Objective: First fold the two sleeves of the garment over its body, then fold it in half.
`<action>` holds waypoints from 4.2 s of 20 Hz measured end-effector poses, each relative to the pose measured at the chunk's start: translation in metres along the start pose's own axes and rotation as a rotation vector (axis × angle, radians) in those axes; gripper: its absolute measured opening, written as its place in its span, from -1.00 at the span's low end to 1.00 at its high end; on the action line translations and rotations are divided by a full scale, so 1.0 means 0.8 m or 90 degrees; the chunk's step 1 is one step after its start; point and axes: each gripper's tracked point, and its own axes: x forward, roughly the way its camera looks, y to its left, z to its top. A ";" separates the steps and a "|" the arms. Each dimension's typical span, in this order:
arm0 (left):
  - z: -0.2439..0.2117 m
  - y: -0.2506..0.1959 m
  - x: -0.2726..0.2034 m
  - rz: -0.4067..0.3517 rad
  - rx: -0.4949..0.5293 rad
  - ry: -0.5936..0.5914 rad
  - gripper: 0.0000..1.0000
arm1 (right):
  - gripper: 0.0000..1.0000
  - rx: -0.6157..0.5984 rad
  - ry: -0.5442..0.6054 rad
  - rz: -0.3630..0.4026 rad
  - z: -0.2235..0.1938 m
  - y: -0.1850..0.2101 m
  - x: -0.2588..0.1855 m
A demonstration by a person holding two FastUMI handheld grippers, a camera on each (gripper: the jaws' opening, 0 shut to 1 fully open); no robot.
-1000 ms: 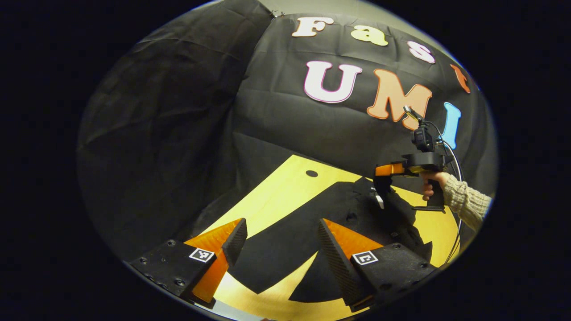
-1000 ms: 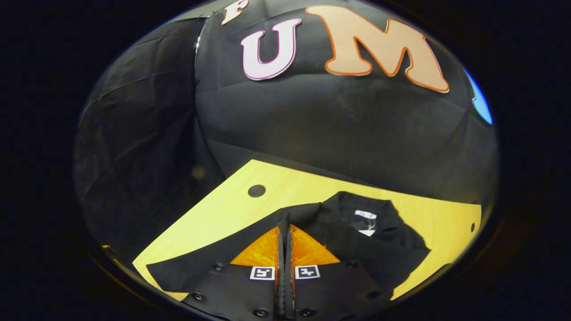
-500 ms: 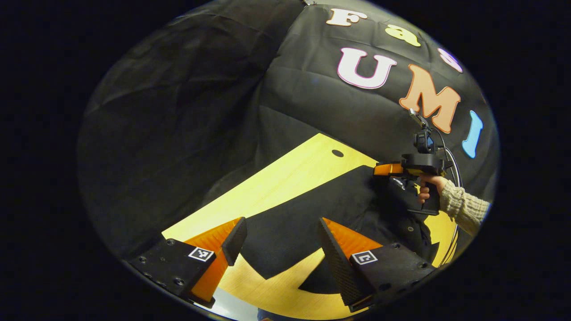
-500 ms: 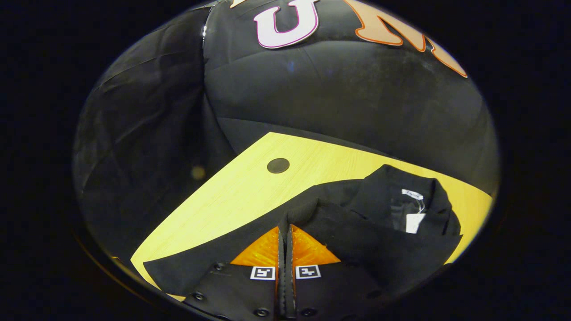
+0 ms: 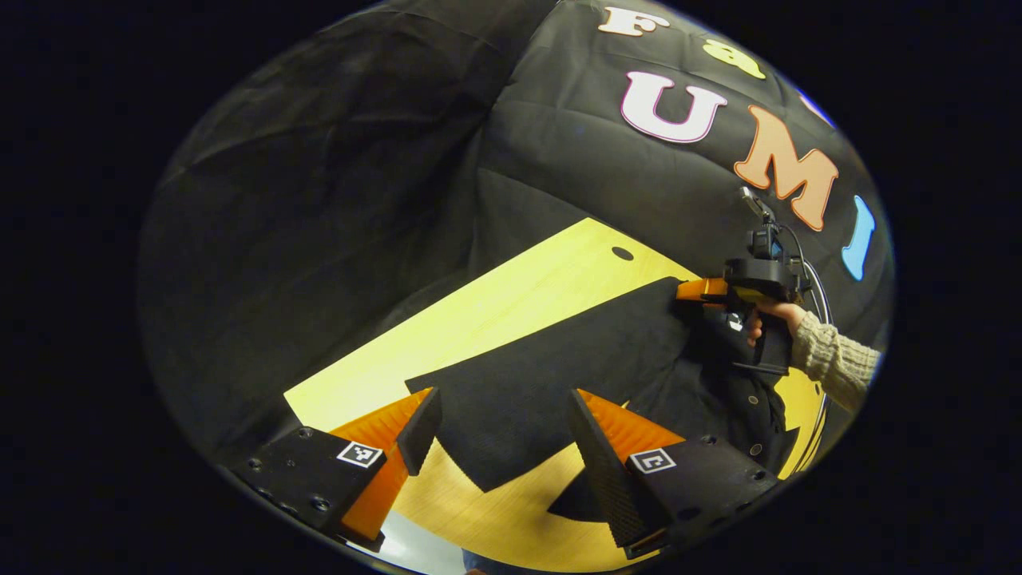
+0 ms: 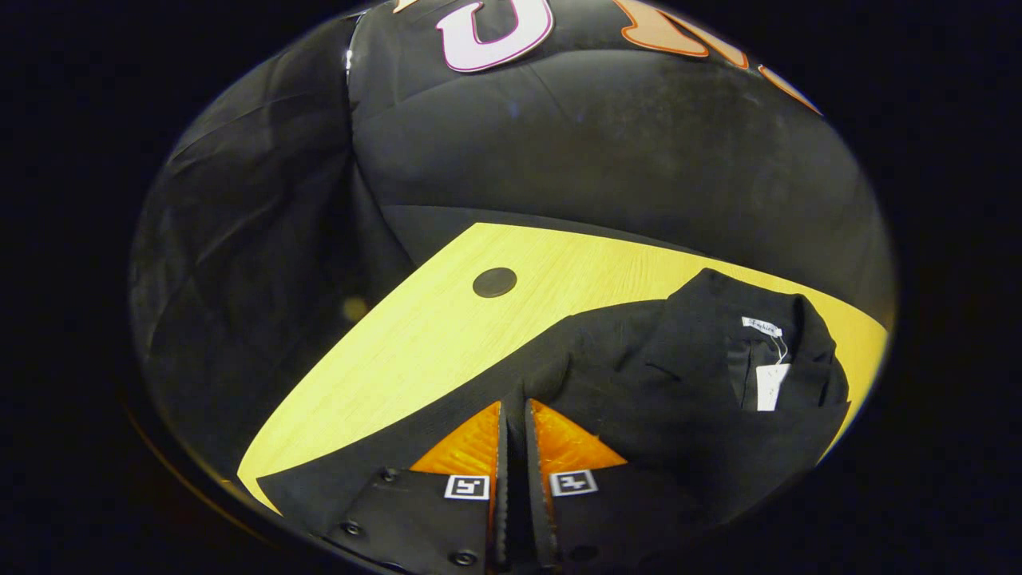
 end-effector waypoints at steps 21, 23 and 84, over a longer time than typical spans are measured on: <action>-0.045 0.038 0.025 0.060 0.091 0.020 0.92 | 0.97 0.033 -0.222 -0.016 0.042 -0.049 -0.290; -0.046 0.035 0.034 0.052 0.115 0.020 0.92 | 1.00 0.051 -0.260 -0.039 0.037 -0.069 -0.337; 0.217 -0.192 0.036 -0.164 0.218 -0.233 -1.00 | 0.96 0.323 -0.256 -0.362 -0.313 -0.250 -0.584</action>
